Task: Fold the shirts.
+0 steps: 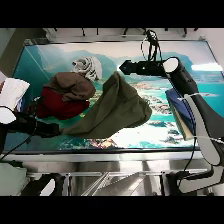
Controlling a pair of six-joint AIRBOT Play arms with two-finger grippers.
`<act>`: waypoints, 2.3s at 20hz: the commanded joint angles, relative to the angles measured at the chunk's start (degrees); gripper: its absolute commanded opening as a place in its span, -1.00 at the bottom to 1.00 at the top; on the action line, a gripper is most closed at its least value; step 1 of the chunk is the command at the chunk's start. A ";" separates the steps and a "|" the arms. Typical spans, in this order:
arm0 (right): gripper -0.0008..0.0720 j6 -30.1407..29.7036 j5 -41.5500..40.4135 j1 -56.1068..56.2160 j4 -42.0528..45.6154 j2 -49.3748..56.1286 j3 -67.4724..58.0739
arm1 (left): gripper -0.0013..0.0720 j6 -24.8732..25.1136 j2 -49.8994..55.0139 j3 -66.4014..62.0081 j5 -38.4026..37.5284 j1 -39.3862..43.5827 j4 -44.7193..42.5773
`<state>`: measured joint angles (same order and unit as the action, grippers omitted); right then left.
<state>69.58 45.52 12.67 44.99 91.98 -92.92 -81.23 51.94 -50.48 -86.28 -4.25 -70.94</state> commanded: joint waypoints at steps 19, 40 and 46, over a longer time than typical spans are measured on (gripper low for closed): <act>0.44 -6.60 6.95 -24.63 -16.50 -18.82 60.02 | -0.92 -2.36 -5.09 0.09 3.72 0.04 0.59; -0.90 3.30 23.58 -28.52 -0.63 -44.96 42.16 | -0.92 -2.95 -6.49 -12.31 -5.09 -10.82 0.74; -0.90 10.25 34.95 -28.70 4.35 -56.63 15.85 | -0.92 -8.52 -16.02 -22.53 -5.84 -12.09 18.18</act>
<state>76.42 73.49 -15.46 46.00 39.83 -65.56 -87.33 39.90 -67.29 -91.24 -15.55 -62.33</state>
